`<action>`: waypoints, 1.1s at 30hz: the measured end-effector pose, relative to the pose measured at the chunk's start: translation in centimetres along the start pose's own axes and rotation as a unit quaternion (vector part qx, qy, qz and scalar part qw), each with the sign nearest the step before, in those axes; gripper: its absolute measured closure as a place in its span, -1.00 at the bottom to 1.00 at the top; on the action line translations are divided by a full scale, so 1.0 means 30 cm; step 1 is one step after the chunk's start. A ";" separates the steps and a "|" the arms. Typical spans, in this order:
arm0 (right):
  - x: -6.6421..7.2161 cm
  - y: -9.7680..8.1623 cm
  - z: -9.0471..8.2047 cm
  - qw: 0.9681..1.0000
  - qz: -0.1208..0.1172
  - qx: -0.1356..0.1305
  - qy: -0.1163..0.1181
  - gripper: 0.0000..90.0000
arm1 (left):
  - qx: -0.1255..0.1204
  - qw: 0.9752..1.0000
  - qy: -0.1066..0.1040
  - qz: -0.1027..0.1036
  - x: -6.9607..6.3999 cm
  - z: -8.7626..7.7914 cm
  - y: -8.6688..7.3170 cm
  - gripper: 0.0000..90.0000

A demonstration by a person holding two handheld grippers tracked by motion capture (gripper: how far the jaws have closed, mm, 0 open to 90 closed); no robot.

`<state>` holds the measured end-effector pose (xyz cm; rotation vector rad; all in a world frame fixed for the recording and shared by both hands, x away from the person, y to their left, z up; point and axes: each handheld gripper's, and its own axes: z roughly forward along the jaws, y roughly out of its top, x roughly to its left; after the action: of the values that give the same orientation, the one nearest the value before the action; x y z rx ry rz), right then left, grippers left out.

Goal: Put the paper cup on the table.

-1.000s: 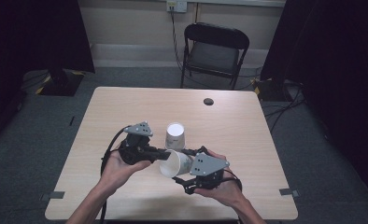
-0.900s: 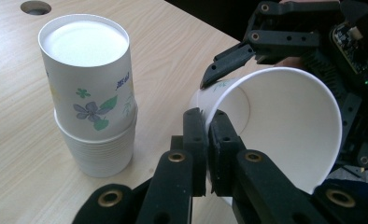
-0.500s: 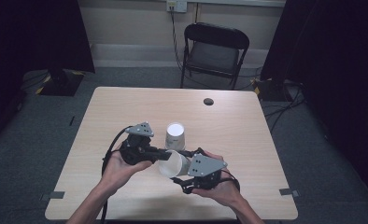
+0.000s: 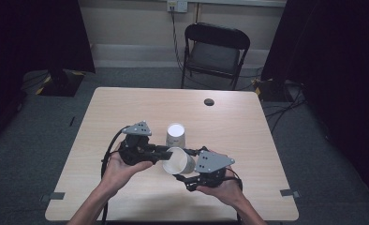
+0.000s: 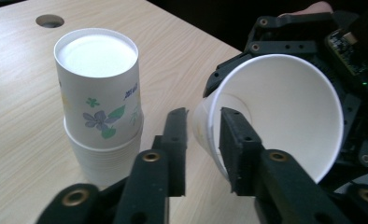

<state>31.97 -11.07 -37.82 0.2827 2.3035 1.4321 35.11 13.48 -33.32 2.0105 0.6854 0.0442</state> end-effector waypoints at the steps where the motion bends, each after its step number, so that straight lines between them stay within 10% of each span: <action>1: -0.002 -0.001 0.000 1.000 0.002 0.000 0.000 -0.42 | 0.000 1.000 0.000 0.002 0.001 -0.001 -0.001 0.54; 12: -0.027 -0.014 -0.009 0.999 0.033 -0.002 -0.007 -0.42 | -0.032 0.999 0.027 -0.004 0.003 -0.020 -0.005 0.20; 26: -0.033 -0.021 -0.010 0.998 0.066 -0.017 0.001 -0.42 | -0.044 0.999 -0.014 0.004 -0.020 0.005 0.005 0.20; 33: -0.041 -0.027 -0.019 0.997 0.078 -0.023 -0.004 -0.42 | -0.070 0.998 0.000 0.009 -0.024 -0.022 0.016 0.10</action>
<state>32.85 -12.34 -38.03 0.4615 2.2815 1.5528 34.52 13.50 -32.42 1.8822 0.6466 0.0990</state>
